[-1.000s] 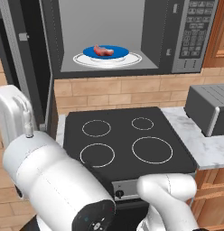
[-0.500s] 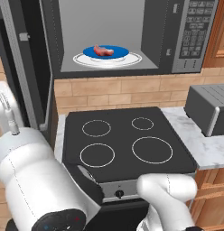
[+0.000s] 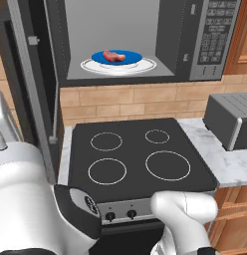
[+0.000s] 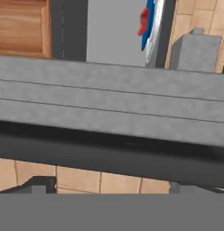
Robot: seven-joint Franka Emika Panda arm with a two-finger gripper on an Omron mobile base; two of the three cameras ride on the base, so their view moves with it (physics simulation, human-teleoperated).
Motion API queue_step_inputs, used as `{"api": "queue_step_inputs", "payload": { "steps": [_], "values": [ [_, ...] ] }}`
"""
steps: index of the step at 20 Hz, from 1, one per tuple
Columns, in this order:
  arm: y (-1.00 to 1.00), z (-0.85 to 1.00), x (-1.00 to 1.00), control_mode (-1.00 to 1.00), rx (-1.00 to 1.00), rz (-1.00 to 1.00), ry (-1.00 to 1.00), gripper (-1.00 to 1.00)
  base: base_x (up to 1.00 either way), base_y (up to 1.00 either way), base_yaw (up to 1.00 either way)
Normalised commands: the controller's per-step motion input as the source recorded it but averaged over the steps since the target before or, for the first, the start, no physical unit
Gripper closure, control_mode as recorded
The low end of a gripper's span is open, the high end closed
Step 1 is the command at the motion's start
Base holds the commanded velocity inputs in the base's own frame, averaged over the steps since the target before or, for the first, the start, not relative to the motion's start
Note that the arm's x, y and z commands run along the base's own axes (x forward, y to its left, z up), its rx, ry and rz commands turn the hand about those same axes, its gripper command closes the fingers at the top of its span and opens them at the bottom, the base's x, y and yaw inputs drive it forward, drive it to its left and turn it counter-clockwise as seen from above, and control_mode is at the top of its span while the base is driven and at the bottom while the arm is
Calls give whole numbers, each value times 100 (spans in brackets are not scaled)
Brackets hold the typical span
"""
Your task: Transport the steak from the fridge to the microwave and turn on the microwave.
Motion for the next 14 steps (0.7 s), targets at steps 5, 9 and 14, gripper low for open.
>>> {"api": "queue_step_inputs", "payload": {
  "steps": [5,9,14],
  "values": [
    [-28,0,12,-100,0,-21,1,-100,0,0,0],
    [-43,0,5,-100,0,-23,1,-100,0,0,0],
    [-50,0,1,-100,2,-24,1,-100,0,0,0]
  ]
}}
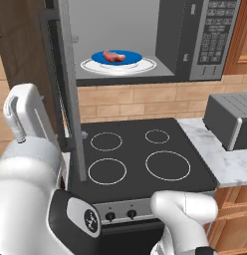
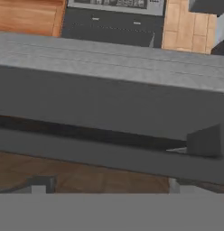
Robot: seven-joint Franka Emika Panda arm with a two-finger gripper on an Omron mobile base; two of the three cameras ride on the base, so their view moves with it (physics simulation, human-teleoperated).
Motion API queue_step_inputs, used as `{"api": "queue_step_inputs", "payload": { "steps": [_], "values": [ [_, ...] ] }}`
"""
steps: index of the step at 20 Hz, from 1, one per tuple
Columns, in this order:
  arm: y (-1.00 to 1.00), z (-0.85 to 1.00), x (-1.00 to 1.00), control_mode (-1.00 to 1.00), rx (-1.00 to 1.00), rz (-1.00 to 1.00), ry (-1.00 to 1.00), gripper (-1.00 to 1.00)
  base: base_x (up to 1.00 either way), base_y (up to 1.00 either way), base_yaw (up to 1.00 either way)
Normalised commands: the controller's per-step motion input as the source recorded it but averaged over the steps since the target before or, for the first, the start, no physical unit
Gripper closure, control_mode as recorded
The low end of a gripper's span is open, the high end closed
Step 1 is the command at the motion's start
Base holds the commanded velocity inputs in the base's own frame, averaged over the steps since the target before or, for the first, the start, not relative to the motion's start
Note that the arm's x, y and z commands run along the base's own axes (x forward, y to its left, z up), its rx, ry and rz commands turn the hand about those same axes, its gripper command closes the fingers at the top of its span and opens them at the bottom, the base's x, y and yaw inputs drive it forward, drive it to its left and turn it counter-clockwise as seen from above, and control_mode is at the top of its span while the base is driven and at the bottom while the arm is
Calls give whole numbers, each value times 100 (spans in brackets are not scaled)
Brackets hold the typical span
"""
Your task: Transport the steak from the fridge to the microwave and turn on the microwave.
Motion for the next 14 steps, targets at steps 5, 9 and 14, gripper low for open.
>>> {"api": "queue_step_inputs", "payload": {
  "steps": [5,9,14],
  "values": [
    [-44,0,8,-100,2,-22,0,-100,0,0,0],
    [-39,0,11,-100,3,-18,0,-100,0,0,0],
    [-40,0,15,-100,3,-16,0,-100,0,0,0]
  ]
}}
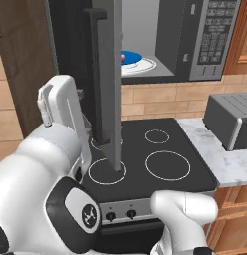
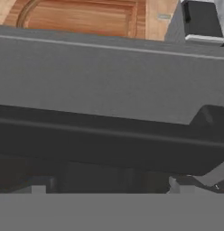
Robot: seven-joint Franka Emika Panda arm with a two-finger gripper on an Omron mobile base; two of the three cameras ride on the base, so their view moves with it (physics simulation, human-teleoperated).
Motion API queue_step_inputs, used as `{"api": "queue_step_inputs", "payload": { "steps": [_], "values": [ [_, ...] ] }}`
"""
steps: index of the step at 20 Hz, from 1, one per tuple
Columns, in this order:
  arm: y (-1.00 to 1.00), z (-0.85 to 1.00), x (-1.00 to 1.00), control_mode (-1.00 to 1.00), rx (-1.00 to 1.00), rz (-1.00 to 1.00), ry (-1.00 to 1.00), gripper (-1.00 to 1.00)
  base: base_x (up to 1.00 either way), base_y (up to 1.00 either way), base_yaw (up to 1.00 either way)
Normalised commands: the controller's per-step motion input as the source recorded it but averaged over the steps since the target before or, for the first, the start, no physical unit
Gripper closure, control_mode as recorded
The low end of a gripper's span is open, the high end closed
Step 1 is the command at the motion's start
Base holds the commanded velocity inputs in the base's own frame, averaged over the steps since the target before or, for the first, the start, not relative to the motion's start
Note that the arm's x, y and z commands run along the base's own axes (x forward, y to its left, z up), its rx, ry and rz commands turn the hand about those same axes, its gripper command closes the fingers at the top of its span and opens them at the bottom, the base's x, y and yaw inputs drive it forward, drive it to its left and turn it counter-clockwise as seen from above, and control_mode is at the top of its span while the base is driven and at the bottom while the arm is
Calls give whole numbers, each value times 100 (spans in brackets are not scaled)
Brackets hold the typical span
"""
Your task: Transport the steak from the fridge to the microwave and turn on the microwave.
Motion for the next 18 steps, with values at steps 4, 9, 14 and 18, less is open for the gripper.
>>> {"api": "queue_step_inputs", "payload": {
  "steps": [4,9,14,18],
  "values": [
    [-39,0,12,-100,3,-13,0,-100,0,0,0],
    [-43,0,8,-100,5,-13,0,-100,0,0,0],
    [-46,0,12,-100,5,-12,0,-100,0,0,0],
    [-52,0,11,-100,5,-11,0,-100,0,0,0]
  ]
}}
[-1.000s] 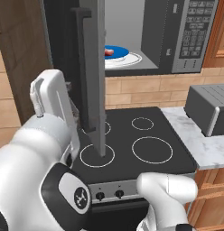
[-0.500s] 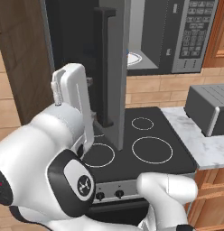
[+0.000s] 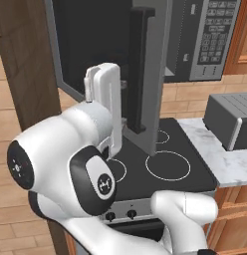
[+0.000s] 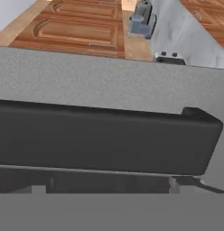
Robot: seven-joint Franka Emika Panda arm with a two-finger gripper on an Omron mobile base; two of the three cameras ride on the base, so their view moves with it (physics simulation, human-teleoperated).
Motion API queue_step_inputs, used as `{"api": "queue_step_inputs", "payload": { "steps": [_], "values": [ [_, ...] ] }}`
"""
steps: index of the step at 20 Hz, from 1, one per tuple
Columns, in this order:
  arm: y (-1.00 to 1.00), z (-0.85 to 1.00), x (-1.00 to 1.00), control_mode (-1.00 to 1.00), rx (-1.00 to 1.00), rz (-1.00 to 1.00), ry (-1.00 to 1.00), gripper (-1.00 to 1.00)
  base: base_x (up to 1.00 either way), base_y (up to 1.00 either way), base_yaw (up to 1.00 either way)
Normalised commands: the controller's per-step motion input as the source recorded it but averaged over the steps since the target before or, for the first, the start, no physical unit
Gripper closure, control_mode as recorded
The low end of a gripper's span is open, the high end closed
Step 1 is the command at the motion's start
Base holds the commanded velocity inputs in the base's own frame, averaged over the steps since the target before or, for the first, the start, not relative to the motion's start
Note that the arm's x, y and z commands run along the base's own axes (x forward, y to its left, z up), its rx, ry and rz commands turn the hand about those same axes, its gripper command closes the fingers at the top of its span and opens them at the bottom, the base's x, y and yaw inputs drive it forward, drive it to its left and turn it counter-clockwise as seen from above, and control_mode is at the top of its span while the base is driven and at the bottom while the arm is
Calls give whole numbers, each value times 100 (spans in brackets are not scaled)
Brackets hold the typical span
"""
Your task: Transport the steak from the fridge to the microwave and turn on the microwave.
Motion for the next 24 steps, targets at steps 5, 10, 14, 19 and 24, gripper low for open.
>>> {"api": "queue_step_inputs", "payload": {
  "steps": [5,10,14,19,24],
  "values": [
    [-48,6,19,-100,2,-10,1,-100,0,0,0],
    [-39,4,19,-100,1,-6,0,-100,0,0,0],
    [-36,1,17,-100,0,-2,0,-100,0,0,0],
    [-44,1,14,-100,0,0,0,-100,0,0,0],
    [-42,0,18,-100,0,0,1,-100,0,0,0]
  ]
}}
